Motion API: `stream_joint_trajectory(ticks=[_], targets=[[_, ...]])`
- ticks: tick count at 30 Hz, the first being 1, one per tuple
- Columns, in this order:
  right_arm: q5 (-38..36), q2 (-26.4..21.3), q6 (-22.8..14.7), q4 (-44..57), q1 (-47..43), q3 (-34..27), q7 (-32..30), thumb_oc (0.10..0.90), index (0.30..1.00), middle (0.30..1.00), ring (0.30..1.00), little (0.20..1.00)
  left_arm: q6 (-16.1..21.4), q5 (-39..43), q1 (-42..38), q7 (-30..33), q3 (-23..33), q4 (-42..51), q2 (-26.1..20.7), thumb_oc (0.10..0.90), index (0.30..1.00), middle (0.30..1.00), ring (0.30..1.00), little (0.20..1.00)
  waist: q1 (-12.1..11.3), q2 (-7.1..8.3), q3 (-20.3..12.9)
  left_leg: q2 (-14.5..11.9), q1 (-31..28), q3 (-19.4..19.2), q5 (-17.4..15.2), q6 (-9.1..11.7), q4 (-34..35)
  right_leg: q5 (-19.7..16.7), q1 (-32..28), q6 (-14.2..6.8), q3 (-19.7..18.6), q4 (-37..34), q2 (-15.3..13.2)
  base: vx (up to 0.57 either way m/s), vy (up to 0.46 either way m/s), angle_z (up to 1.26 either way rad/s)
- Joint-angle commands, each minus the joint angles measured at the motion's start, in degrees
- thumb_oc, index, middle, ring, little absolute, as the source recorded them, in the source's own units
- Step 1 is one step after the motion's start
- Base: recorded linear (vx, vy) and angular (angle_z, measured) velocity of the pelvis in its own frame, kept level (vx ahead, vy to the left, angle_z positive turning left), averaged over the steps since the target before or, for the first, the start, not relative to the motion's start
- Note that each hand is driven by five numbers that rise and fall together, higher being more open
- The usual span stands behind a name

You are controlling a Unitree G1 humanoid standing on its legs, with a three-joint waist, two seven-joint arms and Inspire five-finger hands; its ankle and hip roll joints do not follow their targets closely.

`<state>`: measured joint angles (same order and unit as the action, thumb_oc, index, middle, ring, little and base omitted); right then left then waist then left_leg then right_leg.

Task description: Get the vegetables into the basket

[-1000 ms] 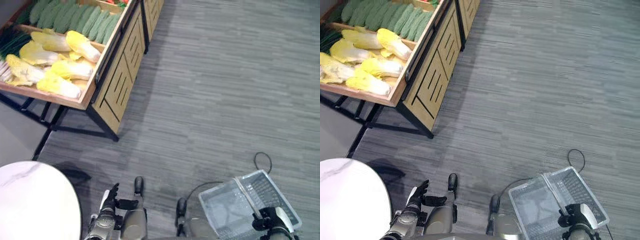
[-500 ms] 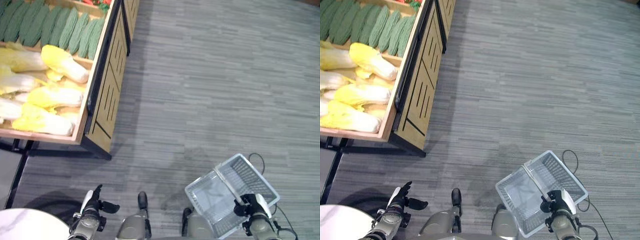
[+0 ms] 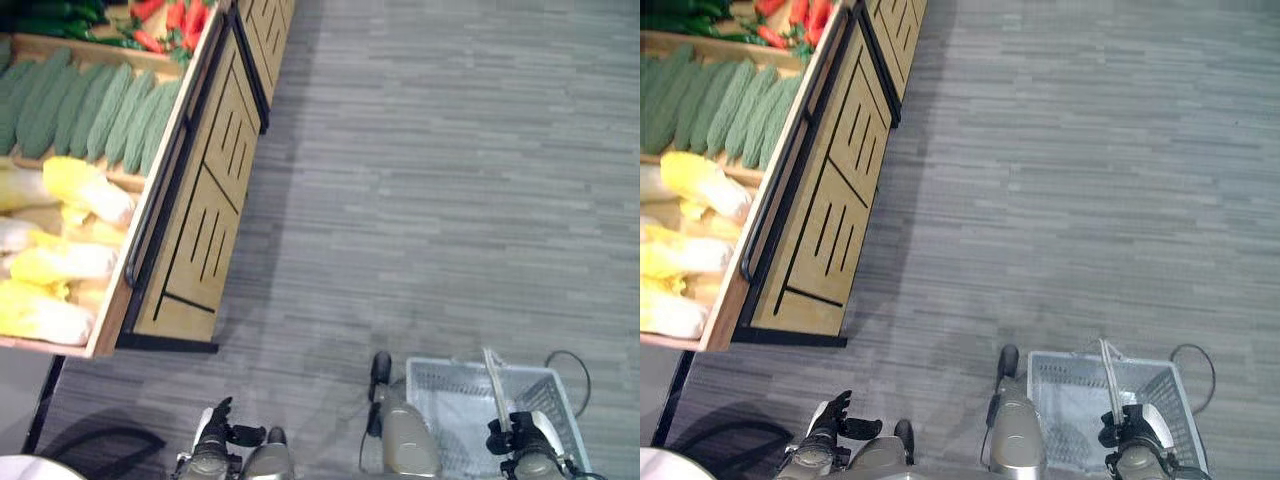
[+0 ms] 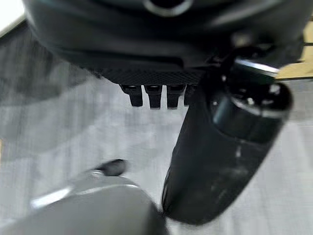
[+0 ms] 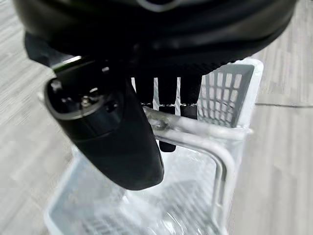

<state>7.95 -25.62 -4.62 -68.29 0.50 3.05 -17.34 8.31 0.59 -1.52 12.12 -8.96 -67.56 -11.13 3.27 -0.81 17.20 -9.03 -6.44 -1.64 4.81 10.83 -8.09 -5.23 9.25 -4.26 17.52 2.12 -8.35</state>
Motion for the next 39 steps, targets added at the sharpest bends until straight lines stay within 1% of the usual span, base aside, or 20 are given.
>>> stream_joint_trajectory(ticks=[1, 3, 5, 8, 9, 12, 13, 16, 19, 22, 23, 26, 28, 29, 30, 32, 34, 36, 37, 39], targets=[[-2.06, -4.83, -1.96, 2.57, 2.36, 1.35, -2.18, 0.400, 0.300, 0.300, 0.300, 0.300, 0.40, 0.88, -0.03, 1.33, -1.53, 2.35, -3.57, 0.900, 1.000, 1.000, 1.000, 1.000, -0.82, 3.92, -0.45, 5.30, 6.75, -0.76, -2.86, -2.20, -12.50, -4.33, 2.34, -5.26, -2.25, 0.67, -4.35, 0.20, -0.302, 0.41], [-2.55, -5.13, -2.34, 2.72, 2.62, 1.39, -2.60, 0.400, 0.300, 0.300, 0.300, 0.300, 0.25, 1.23, -0.68, 1.50, -1.76, 2.45, -3.53, 0.900, 1.000, 1.000, 1.000, 1.000, -1.24, 4.46, 0.23, 4.64, 9.83, -1.36, -0.48, -1.66, -18.35, -2.41, 0.52, -3.80, -1.42, 0.59, -3.54, 0.18, -0.273, 0.15], [-3.32, -5.16, -2.38, 2.41, 2.73, 1.07, -2.87, 0.400, 0.300, 0.300, 0.300, 0.300, 0.11, 1.34, -1.30, 2.01, -1.94, 2.61, -3.52, 0.900, 1.000, 1.000, 1.000, 1.000, -1.72, 4.82, 0.81, 3.36, 12.91, -3.69, 0.83, -1.89, -19.41, -0.94, -1.75, -3.04, -0.23, -0.18, -2.77, 0.15, -0.212, 0.05], [-3.74, -4.84, -2.43, 2.27, 2.84, 1.03, -3.28, 0.400, 0.300, 0.300, 0.300, 0.300, 0.06, 1.26, -1.42, 2.40, -2.13, 2.87, -3.52, 0.900, 1.000, 1.000, 1.000, 1.000, -2.35, 5.03, 1.27, 3.14, 16.37, -5.67, -0.75, -2.67, -16.86, -0.09, -3.46, -3.13, 0.45, -1.12, -2.01, 0.19, -0.150, 0.22], [-3.68, -4.31, -2.66, 2.44, 3.08, 1.49, -3.53, 0.400, 0.300, 0.300, 0.300, 0.300, -0.08, 0.89, -1.50, 3.09, -1.95, 2.21, -3.56, 0.900, 1.000, 1.000, 1.000, 1.000, -2.65, 4.96, 0.87, 2.20, 18.32, -7.64, -1.51, -3.76, -9.59, 0.96, -4.33, -3.42, 0.45, -1.89, -1.00, 0.25, -0.065, 0.14], [-3.68, -3.78, -2.53, 2.48, 3.44, 1.84, -3.80, 0.400, 0.300, 0.300, 0.300, 0.300, -0.26, 0.74, -1.41, 3.49, -1.75, 2.18, -3.76, 0.900, 1.000, 1.000, 1.000, 1.000, -3.29, 4.79, 0.70, 1.31, 18.04, -8.55, -0.53, -3.95, -3.12, 2.00, -5.71, -3.53, 0.32, -2.02, -0.32, 0.23, -0.022, -0.04], [-3.83, -3.50, -2.49, 1.28, 3.46, 2.03, -3.93, 0.400, 0.300, 0.300, 0.300, 0.300, -0.24, 0.47, -1.18, 3.69, -1.83, 2.16, -3.68, 0.900, 1.000, 1.000, 1.000, 1.000, -3.79, 4.02, 0.37, 0.62, 18.64, -8.72, 3.04, -3.32, 2.23, 2.54, -6.74, -3.77, 0.65, -2.45, 0.42, 0.20, 0.030, -0.20], [-3.41, -2.92, -2.66, 0.64, 3.08, 2.75, -4.12, 0.400, 0.300, 0.300, 0.300, 0.300, -0.13, 0.34, -0.67, 3.87, -1.65, 1.61, -3.54, 0.900, 1.000, 1.000, 1.000, 1.000, -4.93, 3.33, -0.09, -0.68, 19.53, -7.70, 7.48, -2.03, 9.25, 3.73, -8.96, -3.96, 0.16, -3.05, 1.57, 0.30, 0.072, -0.11], [-3.24, -2.25, -3.01, 0.53, 3.08, 3.38, -3.80, 0.400, 0.300, 0.300, 0.300, 0.300, -0.21, -0.07, -0.23, 3.66, -1.38, 0.51, -3.65, 0.900, 1.000, 1.000, 1.000, 1.000, -5.64, 3.41, -0.41, -1.67, 19.21, -8.05, 9.66, -1.13, 12.24, 5.05, -11.32, -4.11, -0.79, -2.88, 2.20, 0.33, 0.109, -0.04], [-2.95, -1.11, -2.72, 0.73, 3.94, 3.70, -3.53, 0.400, 0.300, 0.300, 0.300, 0.300, -0.78, -0.89, 0.81, 3.80, -1.04, 0.53, -3.55, 0.900, 1.000, 1.000, 1.000, 1.000, -5.79, 3.38, -1.83, -1.79, 17.44, -10.72, 9.19, -1.97, 12.80, 6.25, -13.06, -4.62, -1.13, -2.60, 2.13, 0.34, 0.198, -0.36], [-2.18, -0.28, -2.07, -0.09, 3.42, 4.34, -3.16, 0.400, 0.300, 0.300, 0.300, 0.300, -1.15, -0.78, 0.44, 4.02, -0.70, -0.36, -3.52, 0.900, 1.000, 1.000, 1.000, 1.000, -6.26, 4.47, -2.78, -0.42, 16.21, -11.86, 7.59, -3.45, 12.09, 6.68, -13.71, -5.43, -2.07, -1.31, 0.54, 0.27, 0.194, -0.27], [-1.62, 0.16, -1.80, 0.22, 2.86, 5.17, -3.08, 0.400, 0.300, 0.300, 0.300, 0.300, -1.43, 0.01, 0.09, 4.58, -0.18, -0.10, -3.90, 0.900, 1.000, 1.000, 1.000, 1.000, -6.96, 5.53, -3.04, 0.69, 15.43, -12.75, 5.77, -5.20, 11.56, 6.48, -12.59, -6.51, -2.83, 2.08, -0.92, 0.22, 0.204, -0.25], [-1.59, 0.74, -1.31, -0.01, 1.54, 5.67, -2.93, 0.400, 0.300, 0.300, 0.300, 0.300, -1.69, 0.55, -0.35, 4.75, 0.03, 0.15, -4.07, 0.900, 1.000, 1.000, 1.000, 1.000, -7.31, 6.06, -2.71, 1.95, 13.92, -13.40, 3.96, -6.78, 11.72, 4.54, -9.56, -7.87, -3.33, 9.88, -2.92, 0.15, 0.196, -0.15], [-1.59, 0.74, -1.31, -0.01, 1.52, 5.66, -2.93, 0.400, 0.300, 0.300, 0.300, 0.300, -1.69, 0.55, -0.38, 4.75, 0.03, 0.14, -4.07, 0.900, 1.000, 1.000, 1.000, 1.000, -7.38, 6.01, -2.85, 1.86, 14.09, -13.46, 4.00, -6.78, 11.71, 4.42, -9.37, -7.84, -3.40, 9.82, -2.82, 0.17, 0.206, -0.27], [-1.52, 1.24, -1.12, -0.17, 0.85, 5.94, -2.65, 0.400, 0.300, 0.300, 0.300, 0.300, -1.84, 1.01, -0.77, 4.61, -0.52, 1.53, -4.40, 0.900, 1.000, 1.000, 1.000, 1.000, -7.16, 6.28, -2.61, 3.07, 12.71, -13.09, 2.61, -8.11, 11.64, 0.60, -6.33, -9.37, -5.04, 17.55, -3.42, 0.17, 0.184, -0.25], [-1.33, 1.31, -0.82, 0.25, -0.13, 6.51, -2.42, 0.400, 0.300, 0.300, 0.300, 0.300, -1.78, 1.53, -0.98, 4.41, -0.59, 2.24, -4.83, 0.900, 1.000, 1.000, 1.000, 1.000, -6.72, 6.14, -2.13, 3.74, 11.10, -12.13, 1.58, -8.75, 12.18, -2.24, -2.92, -9.30, -6.54, 20.36, -3.27, 0.24, 0.154, 0.22], [-1.67, 1.18, -0.78, -0.09, -1.33, 7.01, -2.13, 0.400, 0.300, 0.300, 0.300, 0.300, -1.41, 1.56, -1.50, 4.22, -0.94, 2.01, -5.04, 0.900, 1.000, 1.000, 1.000, 1.000, -6.42, 5.85, -2.30, 4.69, 9.74, -10.32, 0.64, -8.62, 12.72, -2.75, -1.13, -8.23, -6.96, 15.57, -3.24, 0.32, -0.002, 0.82], [-1.98, 0.83, -0.93, -0.03, -2.08, 7.41, -1.97, 0.400, 0.300, 0.300, 0.300, 0.300, -1.29, 1.27, -1.99, 4.03, -1.07, 1.16, -5.19, 0.900, 1.000, 1.000, 1.000, 1.000, -5.44, 5.60, -2.19, 5.10, 8.77, -7.07, -0.79, -7.97, 12.27, -1.36, 0.38, -7.76, -10.67, 6.68, -2.89, 0.31, -0.112, 0.75], [-2.11, 0.83, -0.95, 0.19, -2.25, 7.42, -2.01, 0.400, 0.300, 0.300, 0.300, 0.300, -1.21, 1.49, -2.12, 4.02, -0.88, 0.88, -5.19, 0.900, 1.000, 1.000, 1.000, 1.000, -5.13, 5.62, -2.00, 5.11, 8.08, -6.10, -1.30, -7.73, 12.13, -1.70, 0.06, -7.94, -11.30, 4.84, -3.18, 0.26, -0.161, 0.73], [-1.97, 0.50, -1.00, 0.65, -2.05, 7.43, -1.80, 0.400, 0.300, 0.300, 0.300, 0.300, -0.97, 1.61, -2.56, 4.01, -0.93, 0.77, -5.17, 0.900, 1.000, 1.000, 1.000, 1.000, -4.14, 5.77, -1.90, 4.96, 7.34, -1.67, -3.88, -7.18, 9.72, -3.74, 2.01, -8.58, -16.27, -0.29, -4.59, 0.41, -0.362, 1.58]])
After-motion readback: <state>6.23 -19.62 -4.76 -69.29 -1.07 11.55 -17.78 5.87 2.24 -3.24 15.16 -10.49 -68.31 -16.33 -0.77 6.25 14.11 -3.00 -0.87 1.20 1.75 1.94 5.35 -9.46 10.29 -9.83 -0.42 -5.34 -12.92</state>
